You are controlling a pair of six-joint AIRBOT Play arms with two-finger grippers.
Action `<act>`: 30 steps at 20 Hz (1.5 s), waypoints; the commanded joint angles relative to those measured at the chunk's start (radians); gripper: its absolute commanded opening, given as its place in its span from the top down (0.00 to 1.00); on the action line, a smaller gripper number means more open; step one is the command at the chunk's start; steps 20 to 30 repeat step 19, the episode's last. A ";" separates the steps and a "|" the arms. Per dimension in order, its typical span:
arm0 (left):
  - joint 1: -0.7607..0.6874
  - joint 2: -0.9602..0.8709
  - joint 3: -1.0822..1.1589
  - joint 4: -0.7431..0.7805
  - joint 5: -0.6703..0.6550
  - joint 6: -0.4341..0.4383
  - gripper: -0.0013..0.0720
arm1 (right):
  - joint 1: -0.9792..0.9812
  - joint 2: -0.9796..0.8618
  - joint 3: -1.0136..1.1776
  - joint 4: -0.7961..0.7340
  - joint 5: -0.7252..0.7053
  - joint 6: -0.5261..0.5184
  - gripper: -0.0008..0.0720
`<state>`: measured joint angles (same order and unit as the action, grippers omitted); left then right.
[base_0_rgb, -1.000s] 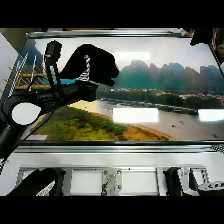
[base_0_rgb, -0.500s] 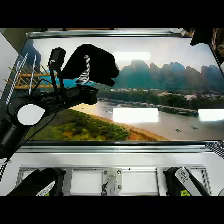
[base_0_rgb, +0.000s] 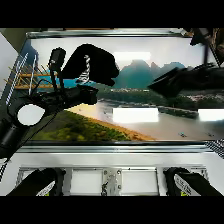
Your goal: Fold the clothes and pants, and hang the long-sleeved shirts on hangers.
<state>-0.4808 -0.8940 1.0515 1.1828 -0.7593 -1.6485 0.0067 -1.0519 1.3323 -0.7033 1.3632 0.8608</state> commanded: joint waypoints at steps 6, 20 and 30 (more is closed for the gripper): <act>0.000 0.000 0.000 0.001 0.001 0.002 0.97 | 0.202 -0.011 -0.064 -0.080 -0.001 0.004 0.97; 0.000 0.000 0.000 0.001 0.001 0.002 0.97 | 0.202 -0.011 -0.064 -0.080 -0.001 0.003 0.97; 0.000 0.000 0.000 0.001 0.001 0.002 0.97 | 0.202 -0.011 -0.064 -0.080 -0.001 0.003 0.97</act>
